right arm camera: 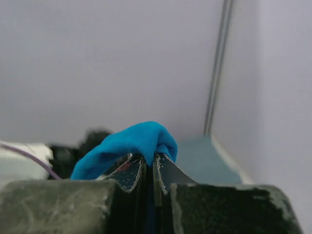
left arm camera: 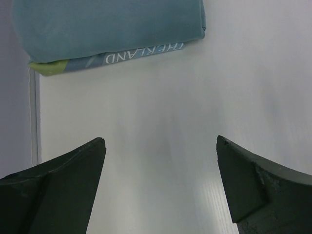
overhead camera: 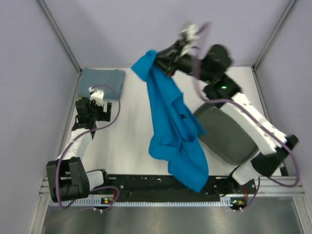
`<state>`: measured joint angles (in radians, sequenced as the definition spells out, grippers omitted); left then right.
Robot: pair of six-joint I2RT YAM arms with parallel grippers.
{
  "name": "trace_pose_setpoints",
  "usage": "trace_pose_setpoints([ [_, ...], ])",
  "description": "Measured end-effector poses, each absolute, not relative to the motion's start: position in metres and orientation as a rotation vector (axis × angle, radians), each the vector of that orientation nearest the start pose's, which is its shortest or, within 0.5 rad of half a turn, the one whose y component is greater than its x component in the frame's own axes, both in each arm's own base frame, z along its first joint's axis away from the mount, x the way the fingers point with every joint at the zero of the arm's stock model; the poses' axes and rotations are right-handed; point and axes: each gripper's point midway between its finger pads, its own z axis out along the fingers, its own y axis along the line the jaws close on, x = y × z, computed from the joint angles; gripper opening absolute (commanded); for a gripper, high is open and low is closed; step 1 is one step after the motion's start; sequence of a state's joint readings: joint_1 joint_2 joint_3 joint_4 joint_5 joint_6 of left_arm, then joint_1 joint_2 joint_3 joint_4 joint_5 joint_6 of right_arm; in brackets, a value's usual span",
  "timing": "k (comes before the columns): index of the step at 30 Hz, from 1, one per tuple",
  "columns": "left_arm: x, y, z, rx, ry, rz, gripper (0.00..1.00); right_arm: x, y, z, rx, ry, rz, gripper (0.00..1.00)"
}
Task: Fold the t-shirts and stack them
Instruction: Move the tshirt to the center of the board
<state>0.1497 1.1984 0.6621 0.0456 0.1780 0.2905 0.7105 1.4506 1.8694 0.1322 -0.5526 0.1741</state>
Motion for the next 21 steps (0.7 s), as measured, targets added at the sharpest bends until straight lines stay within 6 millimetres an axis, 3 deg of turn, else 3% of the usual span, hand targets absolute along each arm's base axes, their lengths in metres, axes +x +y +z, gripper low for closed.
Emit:
trace_pose_setpoints([
  [2,0.365,0.038,0.133,0.246,2.041,0.103,0.99,0.288,0.373,0.512,-0.812,1.149,1.021,0.00],
  [4,0.365,0.038,0.133,0.244,2.041,0.106,0.99,0.333,0.397,0.375,-0.853,1.499,0.910,0.00],
  [5,0.365,0.038,0.133,0.244,2.040,0.106,0.99,0.343,0.397,0.303,-0.882,1.679,0.837,0.00],
  [7,0.366,0.038,0.133,0.244,2.039,0.106,0.99,0.341,0.374,0.188,-0.940,1.976,0.684,0.00],
  [8,0.366,0.039,0.133,0.244,2.040,0.107,0.99,0.332,0.353,0.138,-0.977,2.112,0.588,0.00],
  [10,0.366,0.039,0.131,0.242,2.045,0.109,0.99,0.309,0.308,0.077,-1.043,2.300,0.400,0.00],
  [13,0.366,0.039,0.129,0.243,2.050,0.106,0.99,0.299,0.259,0.046,-1.116,2.397,0.138,0.00],
  [21,0.366,0.039,0.126,0.243,2.059,0.104,0.99,0.318,0.145,0.034,-1.174,2.455,-0.622,0.00],
])
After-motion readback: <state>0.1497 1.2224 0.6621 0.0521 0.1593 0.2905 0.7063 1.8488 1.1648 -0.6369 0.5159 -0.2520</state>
